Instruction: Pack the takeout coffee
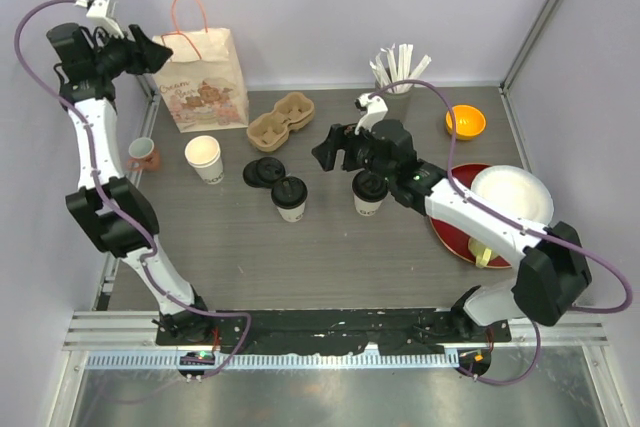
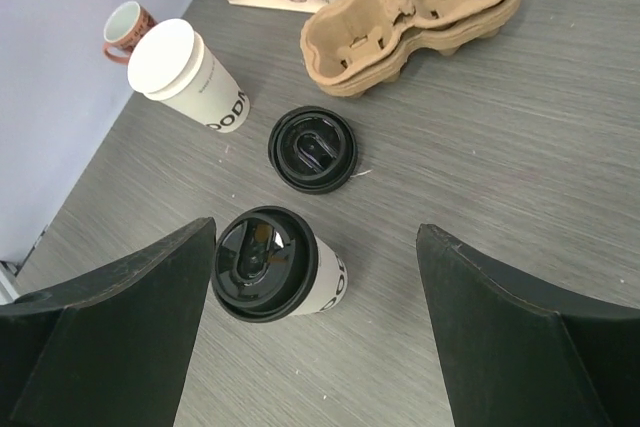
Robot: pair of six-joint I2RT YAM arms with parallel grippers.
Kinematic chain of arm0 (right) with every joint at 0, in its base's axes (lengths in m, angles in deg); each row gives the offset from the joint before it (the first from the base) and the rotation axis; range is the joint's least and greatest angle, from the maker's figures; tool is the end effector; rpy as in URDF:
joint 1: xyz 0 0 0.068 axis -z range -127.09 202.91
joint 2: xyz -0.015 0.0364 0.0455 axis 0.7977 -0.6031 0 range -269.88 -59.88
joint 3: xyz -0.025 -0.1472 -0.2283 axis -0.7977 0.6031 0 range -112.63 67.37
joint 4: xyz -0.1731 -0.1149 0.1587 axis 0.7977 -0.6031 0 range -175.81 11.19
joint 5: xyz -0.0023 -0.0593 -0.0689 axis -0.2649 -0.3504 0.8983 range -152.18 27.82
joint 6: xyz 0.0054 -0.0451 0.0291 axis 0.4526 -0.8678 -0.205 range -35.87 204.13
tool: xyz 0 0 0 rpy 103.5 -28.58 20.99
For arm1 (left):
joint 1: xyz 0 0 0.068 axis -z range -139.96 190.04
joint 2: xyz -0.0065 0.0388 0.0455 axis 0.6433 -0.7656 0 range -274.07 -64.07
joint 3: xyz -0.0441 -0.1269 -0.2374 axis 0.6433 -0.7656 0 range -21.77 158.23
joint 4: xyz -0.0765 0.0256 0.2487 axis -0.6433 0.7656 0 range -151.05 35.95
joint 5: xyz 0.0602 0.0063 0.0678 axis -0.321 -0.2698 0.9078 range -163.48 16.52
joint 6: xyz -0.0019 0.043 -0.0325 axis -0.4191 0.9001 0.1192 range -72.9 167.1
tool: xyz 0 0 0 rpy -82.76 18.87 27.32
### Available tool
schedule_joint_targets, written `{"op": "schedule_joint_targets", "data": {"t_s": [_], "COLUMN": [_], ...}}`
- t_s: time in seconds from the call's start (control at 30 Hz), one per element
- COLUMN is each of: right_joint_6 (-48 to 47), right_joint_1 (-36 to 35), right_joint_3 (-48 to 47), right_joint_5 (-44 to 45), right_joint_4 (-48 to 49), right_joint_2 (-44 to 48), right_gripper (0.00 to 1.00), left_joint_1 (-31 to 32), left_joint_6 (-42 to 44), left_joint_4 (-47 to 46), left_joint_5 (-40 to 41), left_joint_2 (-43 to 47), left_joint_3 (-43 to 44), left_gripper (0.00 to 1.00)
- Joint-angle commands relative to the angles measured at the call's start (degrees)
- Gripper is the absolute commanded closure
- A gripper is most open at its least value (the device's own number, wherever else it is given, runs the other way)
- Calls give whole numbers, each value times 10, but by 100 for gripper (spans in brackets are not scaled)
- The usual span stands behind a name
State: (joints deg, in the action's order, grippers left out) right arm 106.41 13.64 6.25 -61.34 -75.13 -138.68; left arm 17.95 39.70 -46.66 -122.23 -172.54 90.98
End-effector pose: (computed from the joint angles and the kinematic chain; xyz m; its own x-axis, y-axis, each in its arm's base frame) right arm 0.2533 0.2064 0.3287 -0.4091 0.1552 -0.8992 -0.5044 0.7827 0.3646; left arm 0.4171 0.1404 0.4250 -0.2178 -0.1800 -0.9593 0.4133 0.8734 -0.2577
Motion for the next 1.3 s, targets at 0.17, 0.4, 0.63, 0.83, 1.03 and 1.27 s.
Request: {"op": "schedule_joint_targets", "data": {"t_s": [0.17, 0.4, 0.63, 0.83, 1.03, 1.27], "right_joint_6": [23, 37, 50, 53, 54, 58], "right_joint_1": [7, 9, 9, 9, 9, 9], "right_joint_3": [-58, -86, -88, -88, -74, -57], "right_joint_5": [-54, -60, -58, -56, -42, -36], "right_joint_4": [48, 46, 45, 42, 39, 40], "right_joint_2": [-66, -92, -95, -90, -71, -57], "right_gripper": [14, 14, 15, 15, 15, 15], "left_joint_1": [31, 39, 44, 54, 54, 56], "left_joint_6": [55, 61, 56, 15, 11, 1], "left_joint_4": [-2, -31, -48, -99, -104, -141], "left_joint_5": [164, 142, 124, 140, 123, 101], "left_joint_2": [-58, -104, -120, -133, -113, -44], "left_joint_3": [81, 114, 127, 127, 117, 65], "left_gripper": [33, 42, 49, 66, 100, 100]}}
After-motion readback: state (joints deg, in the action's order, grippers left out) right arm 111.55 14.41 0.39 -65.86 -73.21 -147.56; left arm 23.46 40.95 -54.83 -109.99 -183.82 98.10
